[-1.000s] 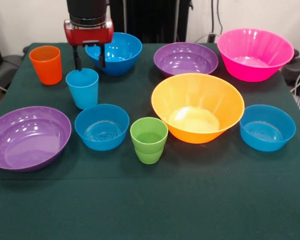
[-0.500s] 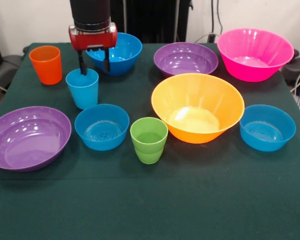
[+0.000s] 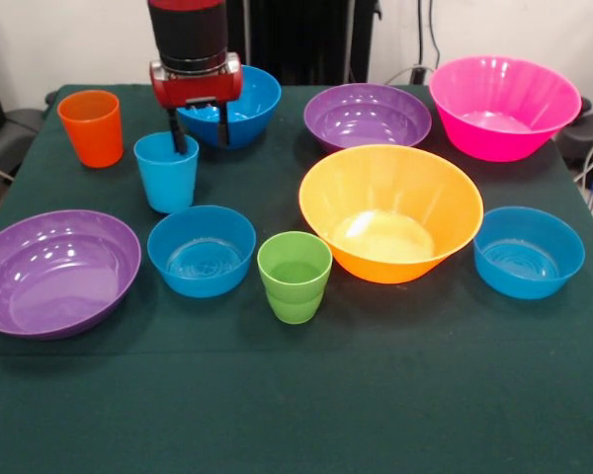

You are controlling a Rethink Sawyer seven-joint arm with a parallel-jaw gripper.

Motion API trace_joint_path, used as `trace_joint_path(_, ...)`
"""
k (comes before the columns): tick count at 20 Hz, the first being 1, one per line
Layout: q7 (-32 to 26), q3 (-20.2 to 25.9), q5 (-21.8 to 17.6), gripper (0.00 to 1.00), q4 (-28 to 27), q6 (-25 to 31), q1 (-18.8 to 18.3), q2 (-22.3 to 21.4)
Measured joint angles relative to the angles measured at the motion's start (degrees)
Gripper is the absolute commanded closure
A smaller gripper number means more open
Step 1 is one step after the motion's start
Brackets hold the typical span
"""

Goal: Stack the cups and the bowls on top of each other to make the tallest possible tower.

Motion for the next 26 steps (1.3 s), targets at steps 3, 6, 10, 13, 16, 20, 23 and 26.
trace_joint_path(3, 0.0, -0.7, 0.0, 0.0, 0.0, 0.0, 0.6, 0.8)
trace_joint_path(6, 0.0, -1.3, 0.0, 0.0, -0.2, 0.0, 1.4, 1.8)
trace_joint_path(10, 0.0, -1.8, 0.0, 0.0, -0.4, 0.0, 2.4, 2.7)
trace_joint_path(13, 0.0, -2.1, 0.0, 0.0, -0.4, 0.0, 2.9, 2.9)
trace_joint_path(16, 0.0, -2.4, 0.0, 0.0, -0.4, 0.0, 3.3, 2.8)
trace_joint_path(20, 0.0, -2.7, 0.0, 0.0, -0.4, 0.0, 3.5, 2.4)
trace_joint_path(23, 0.0, -3.1, 0.0, 0.0, -0.4, 0.0, 3.5, 1.4)
trace_joint_path(26, 0.0, -3.4, 0.0, 0.0, -0.4, 0.0, 3.5, 0.5)
